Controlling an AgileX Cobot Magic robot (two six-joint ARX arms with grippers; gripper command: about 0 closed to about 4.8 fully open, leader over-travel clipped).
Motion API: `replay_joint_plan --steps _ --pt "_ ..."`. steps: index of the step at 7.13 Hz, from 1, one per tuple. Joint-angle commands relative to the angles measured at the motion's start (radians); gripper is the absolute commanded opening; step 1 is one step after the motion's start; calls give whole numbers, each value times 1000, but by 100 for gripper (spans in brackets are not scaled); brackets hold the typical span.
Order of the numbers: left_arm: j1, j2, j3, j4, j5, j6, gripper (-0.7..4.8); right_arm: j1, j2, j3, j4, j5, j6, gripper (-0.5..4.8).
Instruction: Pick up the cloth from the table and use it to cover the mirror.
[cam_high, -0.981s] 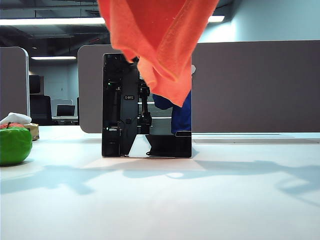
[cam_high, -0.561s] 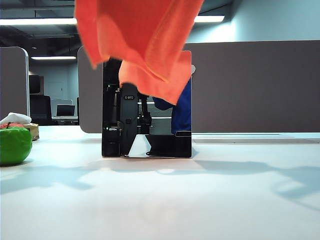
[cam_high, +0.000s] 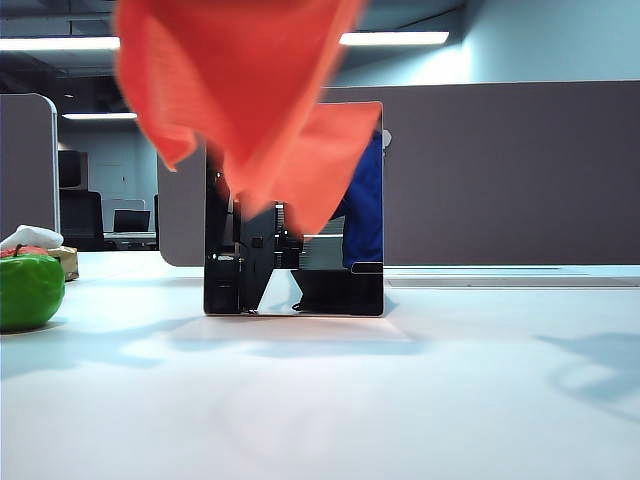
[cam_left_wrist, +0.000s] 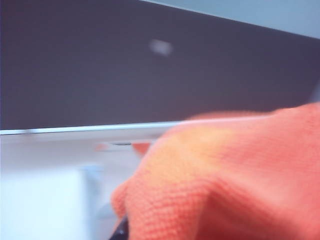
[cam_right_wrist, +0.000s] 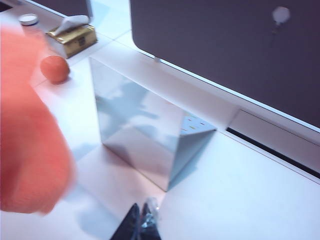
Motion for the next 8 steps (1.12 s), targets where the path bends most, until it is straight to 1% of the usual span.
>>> replay_joint_plan --steps 1,2,3,4,7,8 --pt "-2 -12 4 12 5 43 -6 2 -7 5 56 -155 -2 -1" --pt "-2 -14 4 12 24 58 -6 2 -7 5 55 -283 -2 -1" --pt "-2 -52 4 -3 164 83 -6 2 27 4 -12 -562 -2 -1" --pt "-2 -62 5 -2 189 83 -6 3 47 -2 -14 -619 -2 0" --pt "-2 -63 5 8 196 83 -6 3 99 -49 4 -632 -2 0" --pt "-2 -63 5 29 195 82 -6 10 129 -69 28 -660 -2 3"
